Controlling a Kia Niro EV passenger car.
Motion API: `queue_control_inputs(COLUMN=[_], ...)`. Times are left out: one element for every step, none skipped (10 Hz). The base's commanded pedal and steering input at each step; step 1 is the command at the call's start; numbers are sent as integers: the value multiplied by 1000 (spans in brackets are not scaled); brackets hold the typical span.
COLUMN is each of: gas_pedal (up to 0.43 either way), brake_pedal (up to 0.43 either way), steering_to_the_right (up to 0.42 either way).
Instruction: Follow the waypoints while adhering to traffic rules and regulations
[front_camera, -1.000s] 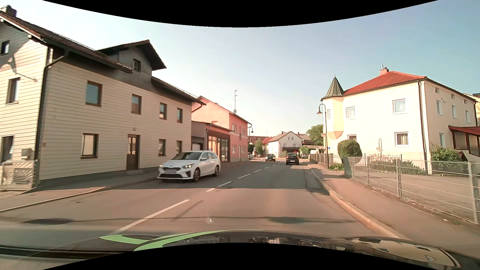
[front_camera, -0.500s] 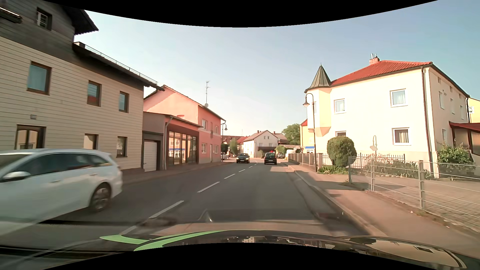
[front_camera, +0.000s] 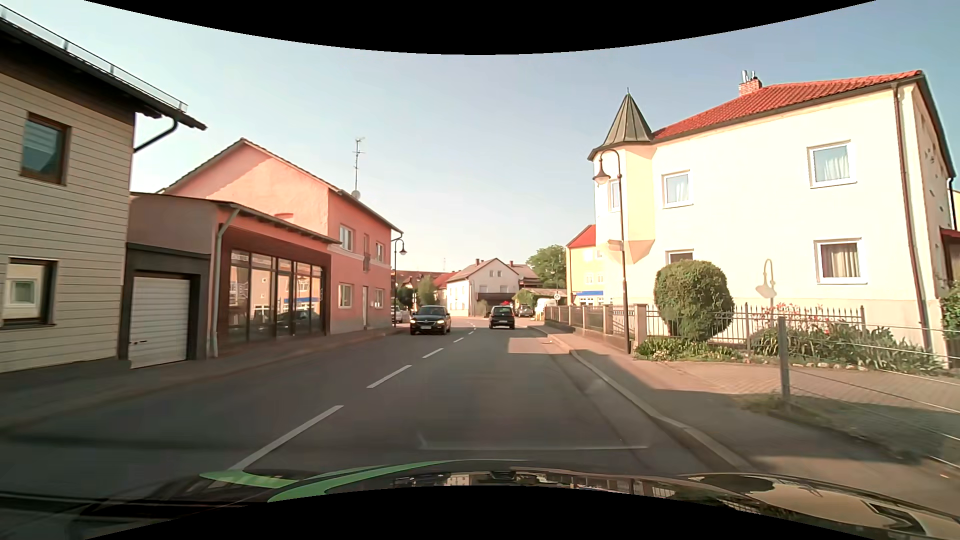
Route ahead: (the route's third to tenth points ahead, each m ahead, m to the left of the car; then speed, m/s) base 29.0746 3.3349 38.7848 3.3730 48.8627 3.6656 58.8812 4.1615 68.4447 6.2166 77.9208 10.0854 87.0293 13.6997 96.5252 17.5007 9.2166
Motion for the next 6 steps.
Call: queue_control_inputs(gas_pedal=[150,150,150,150,150,150], brake_pedal=[0,0,0,0,0,0], steering_to_the_right=[49,41,34,31,27,23])
